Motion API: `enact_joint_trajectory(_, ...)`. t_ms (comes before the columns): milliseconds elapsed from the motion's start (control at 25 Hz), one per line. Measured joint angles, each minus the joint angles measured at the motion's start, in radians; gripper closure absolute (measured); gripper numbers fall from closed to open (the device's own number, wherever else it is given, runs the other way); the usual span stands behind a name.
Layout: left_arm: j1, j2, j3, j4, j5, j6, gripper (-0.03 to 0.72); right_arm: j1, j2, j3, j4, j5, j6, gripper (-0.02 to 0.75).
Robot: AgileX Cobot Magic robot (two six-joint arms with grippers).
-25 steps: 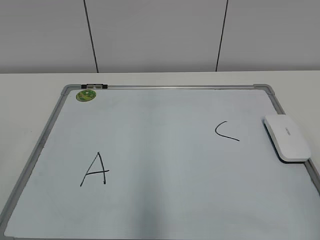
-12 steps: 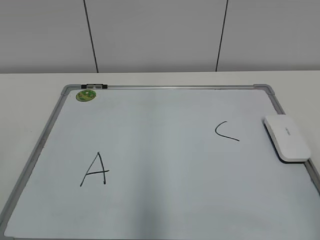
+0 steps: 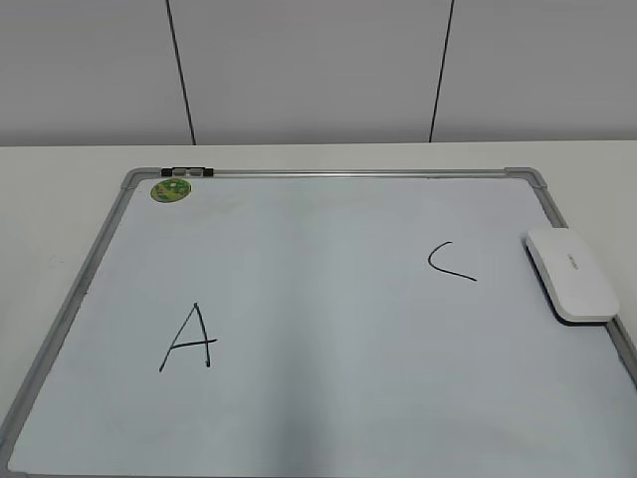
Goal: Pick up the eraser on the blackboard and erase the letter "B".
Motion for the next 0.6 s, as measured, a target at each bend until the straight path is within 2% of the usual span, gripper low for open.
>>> enact_joint_trajectory(320, 0.0, -0.052, 0.0, 0.0, 0.0, 0.0, 0.101, -0.01, -0.025, 0.0, 0.0, -0.002, 0.0, 0.183)
enact_joint_trajectory(480, 0.008, -0.105, 0.0, 0.0, 0.0, 0.0, 0.101, -0.062, -0.089, 0.0, 0.0, -0.002, 0.0, 0.183)
enact_joint_trajectory(600, 0.04, -0.136, 0.0, 0.0, 0.0, 0.0, 0.101, -0.093, -0.132, 0.0, 0.0, -0.002, 0.0, 0.183)
